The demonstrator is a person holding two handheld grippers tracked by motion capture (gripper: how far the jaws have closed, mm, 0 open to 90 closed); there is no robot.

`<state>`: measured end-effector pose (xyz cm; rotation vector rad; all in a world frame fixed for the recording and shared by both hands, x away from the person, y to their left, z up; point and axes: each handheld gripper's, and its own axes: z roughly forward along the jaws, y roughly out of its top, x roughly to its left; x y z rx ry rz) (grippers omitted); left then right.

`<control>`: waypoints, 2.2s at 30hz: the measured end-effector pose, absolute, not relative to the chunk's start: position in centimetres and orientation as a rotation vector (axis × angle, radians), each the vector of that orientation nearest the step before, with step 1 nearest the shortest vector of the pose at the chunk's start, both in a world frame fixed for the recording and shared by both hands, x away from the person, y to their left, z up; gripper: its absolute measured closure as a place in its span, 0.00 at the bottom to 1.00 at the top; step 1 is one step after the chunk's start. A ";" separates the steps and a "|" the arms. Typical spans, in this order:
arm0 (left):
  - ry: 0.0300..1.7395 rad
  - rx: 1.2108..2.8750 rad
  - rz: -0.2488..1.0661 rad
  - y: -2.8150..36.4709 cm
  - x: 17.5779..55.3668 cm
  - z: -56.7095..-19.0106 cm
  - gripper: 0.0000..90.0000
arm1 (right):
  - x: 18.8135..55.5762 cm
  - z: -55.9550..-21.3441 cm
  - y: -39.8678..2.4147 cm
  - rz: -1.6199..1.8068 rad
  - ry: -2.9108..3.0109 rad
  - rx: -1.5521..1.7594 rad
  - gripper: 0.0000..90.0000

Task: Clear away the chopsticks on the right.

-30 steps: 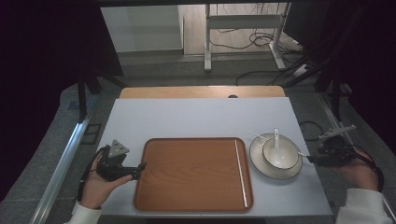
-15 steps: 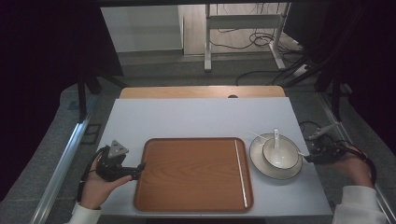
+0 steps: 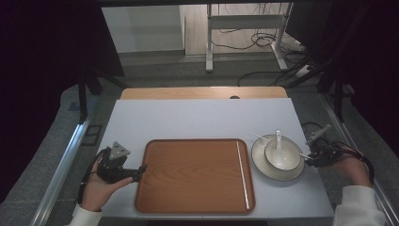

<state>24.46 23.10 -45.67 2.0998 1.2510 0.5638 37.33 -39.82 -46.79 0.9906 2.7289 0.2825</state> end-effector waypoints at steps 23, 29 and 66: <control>1.249 2.104 0.568 23.2 24.4 -45.6 0.13 | 36.5 -44.9 -40.7 0.384 2.644 1.071 0.93; 1.256 2.089 0.569 23.2 24.4 -45.6 0.13 | 36.0 -43.7 -41.2 0.459 2.571 1.135 0.93; 1.257 2.088 0.568 23.2 24.4 -45.6 0.13 | 33.2 -38.5 -32.9 0.820 2.581 0.966 0.93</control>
